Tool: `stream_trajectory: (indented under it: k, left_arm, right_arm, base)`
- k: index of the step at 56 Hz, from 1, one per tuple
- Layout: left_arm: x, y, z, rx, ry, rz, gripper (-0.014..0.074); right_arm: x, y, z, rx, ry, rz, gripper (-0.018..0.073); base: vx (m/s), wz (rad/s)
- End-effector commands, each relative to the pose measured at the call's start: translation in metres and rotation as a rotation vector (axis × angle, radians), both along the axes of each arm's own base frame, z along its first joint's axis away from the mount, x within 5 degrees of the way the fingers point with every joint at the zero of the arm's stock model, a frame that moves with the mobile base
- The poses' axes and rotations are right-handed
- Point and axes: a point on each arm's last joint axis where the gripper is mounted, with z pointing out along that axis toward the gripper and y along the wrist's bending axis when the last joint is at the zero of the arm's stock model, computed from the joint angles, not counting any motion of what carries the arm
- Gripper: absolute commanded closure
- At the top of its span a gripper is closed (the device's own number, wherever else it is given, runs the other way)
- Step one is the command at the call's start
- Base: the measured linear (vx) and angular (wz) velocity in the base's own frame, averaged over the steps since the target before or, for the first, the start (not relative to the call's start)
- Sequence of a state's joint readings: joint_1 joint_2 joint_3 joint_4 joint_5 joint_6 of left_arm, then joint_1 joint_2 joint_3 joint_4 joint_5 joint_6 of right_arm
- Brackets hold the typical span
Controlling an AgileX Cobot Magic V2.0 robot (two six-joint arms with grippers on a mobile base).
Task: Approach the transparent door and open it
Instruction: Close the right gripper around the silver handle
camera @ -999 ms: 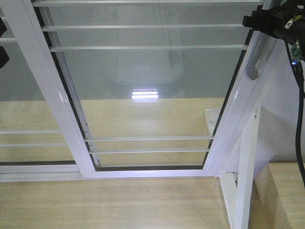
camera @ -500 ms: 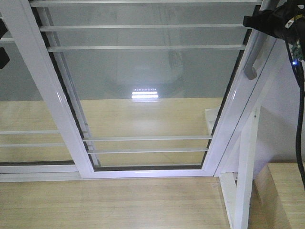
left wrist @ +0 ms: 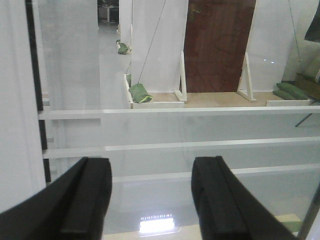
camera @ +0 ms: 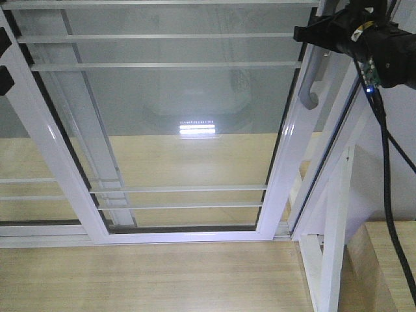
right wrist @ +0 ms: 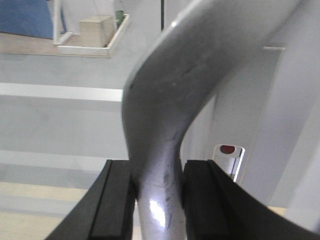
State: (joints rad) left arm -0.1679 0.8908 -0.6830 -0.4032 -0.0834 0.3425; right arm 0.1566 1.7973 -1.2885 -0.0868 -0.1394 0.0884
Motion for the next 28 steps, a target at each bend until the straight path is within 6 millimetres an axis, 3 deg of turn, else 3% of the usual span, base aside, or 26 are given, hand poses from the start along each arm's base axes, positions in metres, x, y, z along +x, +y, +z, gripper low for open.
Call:
stream_trajectory:
  k: [1, 18, 28]
  left_arm:
    - [-0.001, 0.002, 0.019, -0.018, -0.098, 0.022, 0.0108]
    - [-0.001, 0.001, 0.017, -0.015, -0.078, 0.014, 0.0108]
    - [-0.001, 0.001, 0.017, -0.015, -0.073, 0.012, 0.0108]
  right_arm:
    - [-0.011, 0.029, 0.039, 0.004, -0.152, 0.085, 0.0568]
    - [-0.021, 0.063, 0.039, -0.014, -0.159, 0.180, 0.0568]
    - [-0.023, 0.064, 0.040, -0.043, -0.150, 0.191, 0.0568]
  base:
    - [0.00, 0.00]
    - [0.00, 0.00]
    - [0.00, 0.00]
